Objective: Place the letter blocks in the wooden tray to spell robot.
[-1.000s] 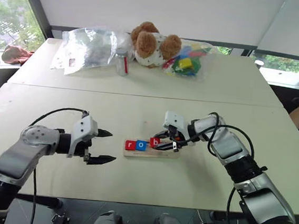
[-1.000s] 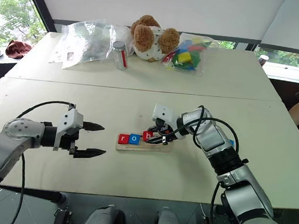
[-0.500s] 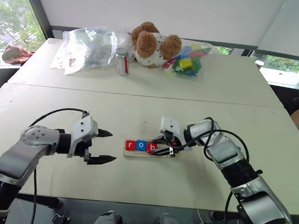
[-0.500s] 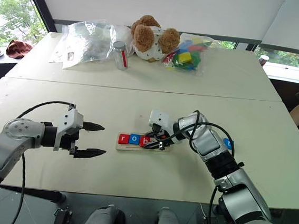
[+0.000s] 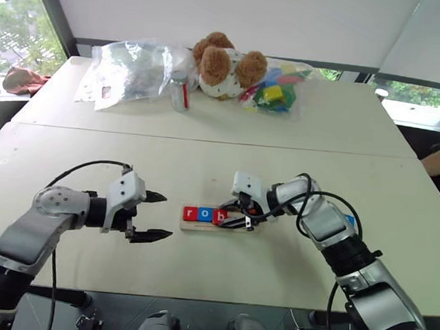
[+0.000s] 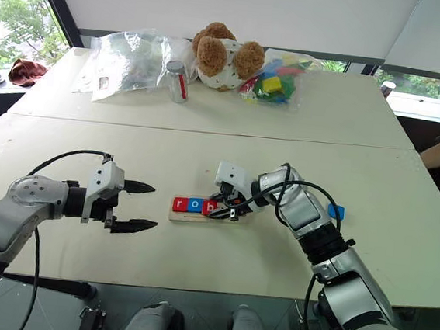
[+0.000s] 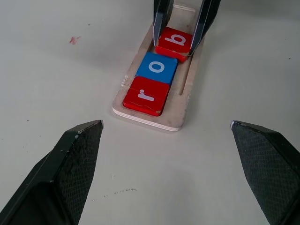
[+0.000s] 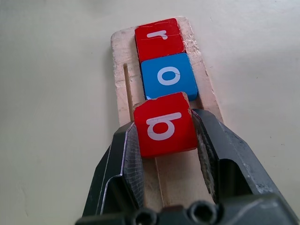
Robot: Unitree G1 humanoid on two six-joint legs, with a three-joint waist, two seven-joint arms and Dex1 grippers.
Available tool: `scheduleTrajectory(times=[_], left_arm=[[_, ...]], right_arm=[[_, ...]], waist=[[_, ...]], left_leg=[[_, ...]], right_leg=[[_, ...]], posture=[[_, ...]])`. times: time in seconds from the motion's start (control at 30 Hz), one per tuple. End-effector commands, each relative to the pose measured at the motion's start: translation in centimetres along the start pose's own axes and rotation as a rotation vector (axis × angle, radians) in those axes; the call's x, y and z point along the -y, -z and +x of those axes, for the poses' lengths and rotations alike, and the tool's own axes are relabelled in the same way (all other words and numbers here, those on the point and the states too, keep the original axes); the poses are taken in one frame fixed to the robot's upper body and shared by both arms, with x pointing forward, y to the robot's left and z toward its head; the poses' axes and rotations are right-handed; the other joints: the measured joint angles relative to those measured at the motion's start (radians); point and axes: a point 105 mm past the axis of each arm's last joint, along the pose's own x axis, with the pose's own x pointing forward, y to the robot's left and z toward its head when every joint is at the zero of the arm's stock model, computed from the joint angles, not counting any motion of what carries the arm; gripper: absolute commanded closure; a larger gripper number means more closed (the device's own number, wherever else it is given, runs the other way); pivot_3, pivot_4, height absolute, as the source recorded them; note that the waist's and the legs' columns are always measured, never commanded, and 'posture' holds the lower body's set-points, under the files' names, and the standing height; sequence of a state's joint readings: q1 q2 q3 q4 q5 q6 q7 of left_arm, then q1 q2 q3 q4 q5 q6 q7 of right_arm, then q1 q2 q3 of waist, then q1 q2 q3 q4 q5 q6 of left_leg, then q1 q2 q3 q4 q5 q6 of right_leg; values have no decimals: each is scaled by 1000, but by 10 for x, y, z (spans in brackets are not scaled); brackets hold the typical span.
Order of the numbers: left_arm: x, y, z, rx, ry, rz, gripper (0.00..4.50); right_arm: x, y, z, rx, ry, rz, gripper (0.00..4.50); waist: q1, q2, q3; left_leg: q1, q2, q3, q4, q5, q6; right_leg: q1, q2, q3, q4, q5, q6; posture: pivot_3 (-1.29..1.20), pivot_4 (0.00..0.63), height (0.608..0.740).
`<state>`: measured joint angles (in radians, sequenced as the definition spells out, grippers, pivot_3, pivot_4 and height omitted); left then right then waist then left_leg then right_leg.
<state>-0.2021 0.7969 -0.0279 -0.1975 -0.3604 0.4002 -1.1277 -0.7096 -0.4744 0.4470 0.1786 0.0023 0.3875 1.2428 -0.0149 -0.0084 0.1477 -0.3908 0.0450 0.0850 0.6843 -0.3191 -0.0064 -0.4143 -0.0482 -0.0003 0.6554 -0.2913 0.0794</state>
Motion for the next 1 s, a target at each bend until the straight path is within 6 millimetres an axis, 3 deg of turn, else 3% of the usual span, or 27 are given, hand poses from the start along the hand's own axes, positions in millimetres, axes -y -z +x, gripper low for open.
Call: scheduleTrajectory(times=[0.03,0.57,0.77,1.0], left_arm=[[0,-7,3,22,5,31,0],[0,-7,5,27,1,31,0],[1,-7,7,29,4,28,0],[0,-8,8,32,4,27,0]], right_arm=[[5,-15,-4,24,18,-53,3337],[8,-14,-4,18,19,-51,3337],[13,-19,-7,38,56,-63,390],[16,-30,-15,60,78,-79,390]], waist=[[0,0,0],[0,0,0],[0,0,0],[0,0,0]], left_leg=[[0,0,0,0,0,0],[0,0,0,0,0,0],[0,0,0,0,0,0],[0,0,0,0,0,0]], right_leg=[[0,0,0,0,0,0],[0,0,0,0,0,0],[0,0,0,0,0,0],[0,0,0,0,0,0]], posture=[[0,150,740],[0,150,740],[0,150,740],[0,150,740]])
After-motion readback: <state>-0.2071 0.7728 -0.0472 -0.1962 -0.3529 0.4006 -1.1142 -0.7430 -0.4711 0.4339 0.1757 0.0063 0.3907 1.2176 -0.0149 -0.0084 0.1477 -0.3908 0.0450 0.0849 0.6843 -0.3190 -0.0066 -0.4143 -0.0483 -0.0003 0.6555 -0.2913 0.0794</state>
